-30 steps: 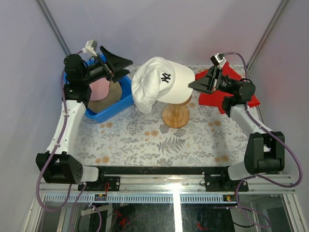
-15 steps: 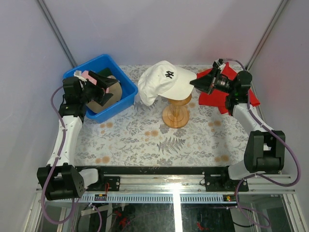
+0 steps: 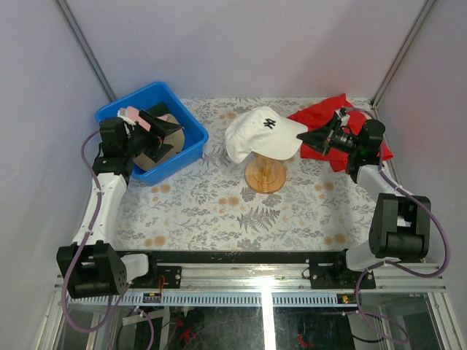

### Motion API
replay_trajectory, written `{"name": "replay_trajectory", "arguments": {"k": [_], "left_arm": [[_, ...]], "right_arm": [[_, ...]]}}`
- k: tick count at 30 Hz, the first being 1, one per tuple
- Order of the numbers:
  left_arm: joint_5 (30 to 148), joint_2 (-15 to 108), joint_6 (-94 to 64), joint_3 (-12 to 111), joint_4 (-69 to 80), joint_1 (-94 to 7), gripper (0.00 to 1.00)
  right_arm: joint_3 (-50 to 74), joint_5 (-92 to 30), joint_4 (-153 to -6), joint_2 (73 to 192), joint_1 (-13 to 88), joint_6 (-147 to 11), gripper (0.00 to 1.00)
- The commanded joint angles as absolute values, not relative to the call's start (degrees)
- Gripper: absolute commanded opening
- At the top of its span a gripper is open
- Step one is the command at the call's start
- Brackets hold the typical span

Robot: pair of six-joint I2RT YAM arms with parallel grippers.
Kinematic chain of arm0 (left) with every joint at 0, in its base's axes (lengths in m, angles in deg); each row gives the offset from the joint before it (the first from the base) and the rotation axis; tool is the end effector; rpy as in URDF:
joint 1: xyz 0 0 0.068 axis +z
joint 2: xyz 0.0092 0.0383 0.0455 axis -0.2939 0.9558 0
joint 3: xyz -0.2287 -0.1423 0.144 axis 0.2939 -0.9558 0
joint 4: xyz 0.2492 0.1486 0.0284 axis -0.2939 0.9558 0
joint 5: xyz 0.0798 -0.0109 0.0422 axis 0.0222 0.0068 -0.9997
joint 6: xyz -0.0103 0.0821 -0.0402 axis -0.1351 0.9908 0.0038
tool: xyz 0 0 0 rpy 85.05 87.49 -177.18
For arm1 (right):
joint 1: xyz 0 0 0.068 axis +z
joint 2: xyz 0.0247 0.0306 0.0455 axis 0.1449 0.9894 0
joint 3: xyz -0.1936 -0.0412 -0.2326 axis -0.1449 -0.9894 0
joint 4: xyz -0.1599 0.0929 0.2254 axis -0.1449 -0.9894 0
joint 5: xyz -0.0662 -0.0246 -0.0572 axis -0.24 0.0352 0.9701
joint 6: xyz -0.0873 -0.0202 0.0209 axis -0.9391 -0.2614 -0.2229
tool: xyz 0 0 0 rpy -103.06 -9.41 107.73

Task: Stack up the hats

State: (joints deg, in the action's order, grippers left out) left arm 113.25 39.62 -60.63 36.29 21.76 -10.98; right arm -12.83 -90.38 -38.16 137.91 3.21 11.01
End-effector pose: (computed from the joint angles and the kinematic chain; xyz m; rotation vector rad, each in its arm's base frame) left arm 0.3287 -0.0095 0.3446 -0.7400 1.9613 -1.1191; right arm 0.3727 0.0429 0.3072 0.3140 1.8873 1.8793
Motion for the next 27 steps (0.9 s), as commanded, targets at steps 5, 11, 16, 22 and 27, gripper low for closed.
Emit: {"name": "replay_trajectory", "arguments": {"k": [5,11,16,22,27], "left_arm": [[114.28,42.6,-57.05,36.75,19.67,-13.54,0.86],[113.91,43.45,-56.24,36.0,19.67,-15.45,0.86],[114.28,43.31,-55.78,35.51,19.84,-15.88,0.86],[114.78,42.89,-55.24,34.67,20.13,-16.13,0.85],[114.61,42.48,-54.81,34.42,20.63,-16.22,0.85]], "right_arm": [[-22.03,-93.05,-37.28,128.84,-0.47,7.8,0.0],[-25.99,-93.06,-47.85,124.74,-2.22,-1.53,0.0],[-28.39,-92.63,-57.58,123.34,-3.4,-9.85,0.0],[-28.54,-91.42,-64.45,123.7,-4.77,-15.98,0.03],[-24.97,-89.62,-74.04,125.32,-5.81,-23.73,0.15]]}}
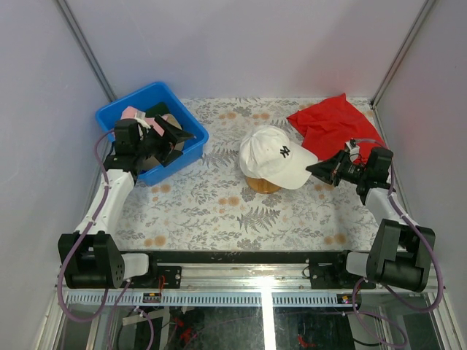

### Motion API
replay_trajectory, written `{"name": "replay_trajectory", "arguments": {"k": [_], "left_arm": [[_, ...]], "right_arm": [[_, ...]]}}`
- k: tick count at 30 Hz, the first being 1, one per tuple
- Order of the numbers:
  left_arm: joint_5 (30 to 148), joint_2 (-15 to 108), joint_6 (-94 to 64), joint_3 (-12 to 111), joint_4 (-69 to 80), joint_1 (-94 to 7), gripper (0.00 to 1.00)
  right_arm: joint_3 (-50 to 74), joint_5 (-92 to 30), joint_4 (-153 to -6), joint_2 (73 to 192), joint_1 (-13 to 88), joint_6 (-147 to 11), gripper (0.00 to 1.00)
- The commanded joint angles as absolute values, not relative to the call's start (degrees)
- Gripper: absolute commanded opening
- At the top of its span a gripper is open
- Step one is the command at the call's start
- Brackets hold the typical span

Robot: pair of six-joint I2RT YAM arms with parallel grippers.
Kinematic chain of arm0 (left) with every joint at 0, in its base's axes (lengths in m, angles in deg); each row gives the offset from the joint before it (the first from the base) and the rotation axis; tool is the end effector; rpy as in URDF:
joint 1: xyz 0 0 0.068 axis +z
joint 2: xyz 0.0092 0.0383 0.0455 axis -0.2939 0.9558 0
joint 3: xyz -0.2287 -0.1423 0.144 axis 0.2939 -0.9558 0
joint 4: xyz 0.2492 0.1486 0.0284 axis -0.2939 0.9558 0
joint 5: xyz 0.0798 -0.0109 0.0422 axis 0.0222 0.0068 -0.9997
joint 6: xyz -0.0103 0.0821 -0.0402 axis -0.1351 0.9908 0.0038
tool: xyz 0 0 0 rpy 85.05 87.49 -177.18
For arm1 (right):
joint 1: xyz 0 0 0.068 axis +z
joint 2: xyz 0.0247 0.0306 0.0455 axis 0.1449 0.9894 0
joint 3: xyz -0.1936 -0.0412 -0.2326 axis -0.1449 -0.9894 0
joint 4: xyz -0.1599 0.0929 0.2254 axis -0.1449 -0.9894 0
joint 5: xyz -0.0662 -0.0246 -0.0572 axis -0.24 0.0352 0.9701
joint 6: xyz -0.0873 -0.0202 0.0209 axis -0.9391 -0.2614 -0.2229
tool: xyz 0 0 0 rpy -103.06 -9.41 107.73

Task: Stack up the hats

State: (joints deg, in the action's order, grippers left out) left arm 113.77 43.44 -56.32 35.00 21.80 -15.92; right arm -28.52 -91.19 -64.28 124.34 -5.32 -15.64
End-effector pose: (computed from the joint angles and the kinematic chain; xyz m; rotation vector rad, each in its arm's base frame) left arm 0.3392 -0.0381 0.3146 -0.6361 2.0946 -1.1287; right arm 0.2948 0.0070 0.2344 0.4436 2.0229 1.6585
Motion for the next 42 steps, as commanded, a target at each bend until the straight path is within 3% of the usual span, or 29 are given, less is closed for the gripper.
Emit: {"name": "replay_trajectory", "arguments": {"k": [1,7,17,42], "left_arm": [[114.71,42.37,-54.75,34.32,20.63,-16.3,0.85],[114.64,42.04,-53.96,34.0,21.42,-16.21,0.85],[115.09,43.63,-52.34,32.85,21.33,-17.44,0.82],[113.38,43.4,-48.9,32.77,25.55,-17.67,0.82]], "right_arm": [[-24.58,-89.57,-74.01,125.59,-5.79,-23.76,0.18],[-19.77,-87.7,-80.78,127.22,-6.34,-29.2,0.49],[-14.14,-82.72,-89.8,129.91,-6.77,-35.95,0.67],[-1.81,-74.33,-93.97,141.41,-6.92,-40.59,0.68]]}}
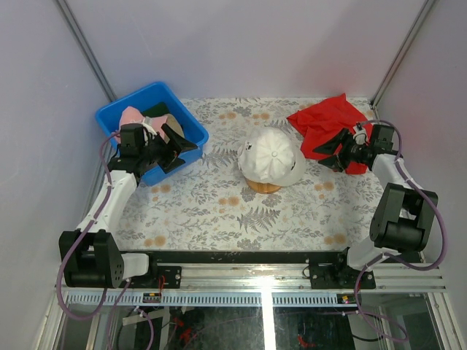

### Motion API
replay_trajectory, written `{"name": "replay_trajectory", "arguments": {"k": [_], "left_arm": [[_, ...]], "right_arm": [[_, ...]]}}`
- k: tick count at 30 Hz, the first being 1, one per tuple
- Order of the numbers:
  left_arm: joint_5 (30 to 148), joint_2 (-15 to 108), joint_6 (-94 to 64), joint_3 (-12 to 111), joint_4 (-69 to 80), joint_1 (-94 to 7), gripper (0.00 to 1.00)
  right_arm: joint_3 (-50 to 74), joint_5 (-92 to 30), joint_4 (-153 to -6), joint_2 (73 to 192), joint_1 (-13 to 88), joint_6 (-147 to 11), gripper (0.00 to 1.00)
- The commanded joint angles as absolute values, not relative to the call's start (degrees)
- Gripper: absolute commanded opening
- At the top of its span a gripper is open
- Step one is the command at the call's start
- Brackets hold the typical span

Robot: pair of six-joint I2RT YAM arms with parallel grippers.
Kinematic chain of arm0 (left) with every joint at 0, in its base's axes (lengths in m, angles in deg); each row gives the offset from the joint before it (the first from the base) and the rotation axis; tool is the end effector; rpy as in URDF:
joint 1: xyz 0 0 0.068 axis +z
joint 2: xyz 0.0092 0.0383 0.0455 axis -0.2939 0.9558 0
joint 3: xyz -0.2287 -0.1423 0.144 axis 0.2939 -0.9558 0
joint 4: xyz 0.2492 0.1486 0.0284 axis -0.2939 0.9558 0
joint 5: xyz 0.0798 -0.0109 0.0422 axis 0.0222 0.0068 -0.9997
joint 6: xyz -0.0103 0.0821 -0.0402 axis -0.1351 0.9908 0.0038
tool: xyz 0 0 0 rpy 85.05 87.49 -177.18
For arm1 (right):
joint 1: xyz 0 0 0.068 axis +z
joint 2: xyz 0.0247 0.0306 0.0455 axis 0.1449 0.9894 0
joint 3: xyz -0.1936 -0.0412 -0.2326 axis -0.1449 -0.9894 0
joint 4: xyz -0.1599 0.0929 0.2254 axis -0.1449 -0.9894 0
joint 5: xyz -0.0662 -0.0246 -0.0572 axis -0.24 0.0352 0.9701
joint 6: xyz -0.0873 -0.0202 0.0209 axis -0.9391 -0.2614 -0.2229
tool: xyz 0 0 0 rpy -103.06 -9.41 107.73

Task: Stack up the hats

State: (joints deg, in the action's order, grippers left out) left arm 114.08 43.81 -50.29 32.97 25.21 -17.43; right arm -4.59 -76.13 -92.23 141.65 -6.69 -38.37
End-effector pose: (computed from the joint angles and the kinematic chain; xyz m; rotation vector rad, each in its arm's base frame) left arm 0.3312 -0.0474 0.2911 -0.5551 2.2036 -1.0853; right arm 0.3817 -0.0344 0.2323 0.5467 2.2120 1.2633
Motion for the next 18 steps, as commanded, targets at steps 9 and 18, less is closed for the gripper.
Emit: {"name": "replay_trajectory", "arguments": {"k": [9,18], "left_arm": [[113.94,43.17,-49.74,32.48,24.15,-17.83,0.82],[113.9,49.81,-46.82,43.5,22.9,-24.92,0.79]], "right_arm": [[-0.13,-72.72,-97.44,136.22,-5.47,-42.93,0.68],[-0.44,-73.1,-95.46,131.43,-2.57,-40.64,0.68]]}}
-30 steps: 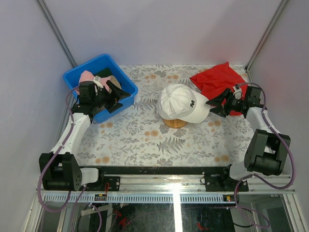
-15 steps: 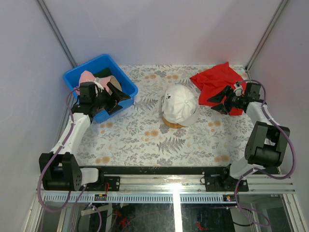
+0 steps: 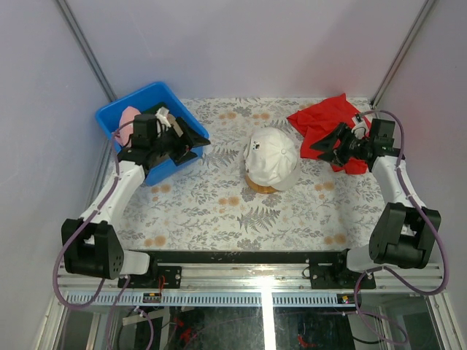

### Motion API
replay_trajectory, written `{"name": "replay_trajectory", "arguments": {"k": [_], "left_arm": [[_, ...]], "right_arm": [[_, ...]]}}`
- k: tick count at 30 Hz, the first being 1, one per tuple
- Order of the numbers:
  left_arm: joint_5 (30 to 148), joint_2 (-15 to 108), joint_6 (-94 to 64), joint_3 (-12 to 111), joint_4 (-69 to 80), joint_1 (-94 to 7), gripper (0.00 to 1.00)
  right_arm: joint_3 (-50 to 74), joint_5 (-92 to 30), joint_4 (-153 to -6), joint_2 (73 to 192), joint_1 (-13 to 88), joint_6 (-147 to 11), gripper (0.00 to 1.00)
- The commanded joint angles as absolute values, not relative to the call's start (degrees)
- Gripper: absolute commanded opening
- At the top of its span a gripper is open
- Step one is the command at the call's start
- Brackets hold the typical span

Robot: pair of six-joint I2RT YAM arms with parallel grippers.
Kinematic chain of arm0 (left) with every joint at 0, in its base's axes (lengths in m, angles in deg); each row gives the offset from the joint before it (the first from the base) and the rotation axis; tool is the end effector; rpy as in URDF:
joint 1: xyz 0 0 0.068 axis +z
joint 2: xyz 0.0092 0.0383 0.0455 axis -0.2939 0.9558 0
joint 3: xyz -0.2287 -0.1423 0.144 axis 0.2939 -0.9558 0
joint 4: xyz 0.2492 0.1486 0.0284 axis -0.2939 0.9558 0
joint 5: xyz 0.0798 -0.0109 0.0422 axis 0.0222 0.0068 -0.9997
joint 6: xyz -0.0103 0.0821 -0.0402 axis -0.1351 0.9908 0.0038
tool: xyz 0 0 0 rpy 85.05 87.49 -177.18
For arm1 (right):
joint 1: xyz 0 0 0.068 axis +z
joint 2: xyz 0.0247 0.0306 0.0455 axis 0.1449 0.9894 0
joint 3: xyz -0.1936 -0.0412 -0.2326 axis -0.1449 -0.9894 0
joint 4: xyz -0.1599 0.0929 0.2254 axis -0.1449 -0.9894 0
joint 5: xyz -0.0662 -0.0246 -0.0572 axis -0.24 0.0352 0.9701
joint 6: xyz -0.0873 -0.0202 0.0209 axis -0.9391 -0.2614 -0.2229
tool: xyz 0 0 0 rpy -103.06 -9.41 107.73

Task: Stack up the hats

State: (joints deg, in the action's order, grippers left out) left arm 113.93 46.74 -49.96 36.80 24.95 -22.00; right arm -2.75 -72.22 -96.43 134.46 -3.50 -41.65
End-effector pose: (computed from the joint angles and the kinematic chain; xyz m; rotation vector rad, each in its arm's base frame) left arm 0.3431 -0.0749 0.3020 -0.4530 2.2238 -1.1223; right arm 0.3669 -0.0134 0.2783 0.3993 2.1861 1.1611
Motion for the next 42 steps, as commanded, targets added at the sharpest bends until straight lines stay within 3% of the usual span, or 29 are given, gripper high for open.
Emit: {"name": "replay_trajectory", "arguments": {"k": [1,4,8,10,16,20,25,34,42], "left_arm": [[112.75,50.66,-45.68,45.27,24.67,-24.99,0.78],[105.31,51.37,-39.62,50.89,32.07,-23.42,0.77],[101.19,51.78,-42.69,51.72,35.62,-14.83,0.6],[99.86,52.57,-43.36,51.56,35.52,-11.88,0.57],[89.55,58.08,-43.73,55.53,40.85,-10.16,0.68],[95.44,59.92,-47.54,53.64,32.54,-10.15,0.71],[92.11,68.07,-47.4,61.85,33.79,-14.24,0.75],[77.92,84.13,-49.07,79.44,42.38,-23.23,0.75],[68.23,90.63,-48.19,85.6,51.09,-23.73,0.74]], "right_arm": [[0.34,-73.09,-96.14,130.98,-2.57,-40.85,0.68],[2.94,-72.55,-98.87,129.71,-1.92,-41.63,0.68],[4.24,-69.42,-99.81,126.72,0.82,-40.4,0.68],[5.32,-67.39,-100.28,125.49,1.92,-39.72,0.68],[7.91,-65.57,-104.39,123.3,3.31,-41.66,0.68],[5.11,-64.92,-104.21,120.89,3.95,-41.53,0.68],[2.04,-64.72,-103.01,119.64,4.52,-40.85,0.68],[3.75,-61.08,-106.38,121.15,5.21,-45.26,0.68],[5.66,-59.62,-108.19,122.73,5.52,-47.14,0.68]]}}
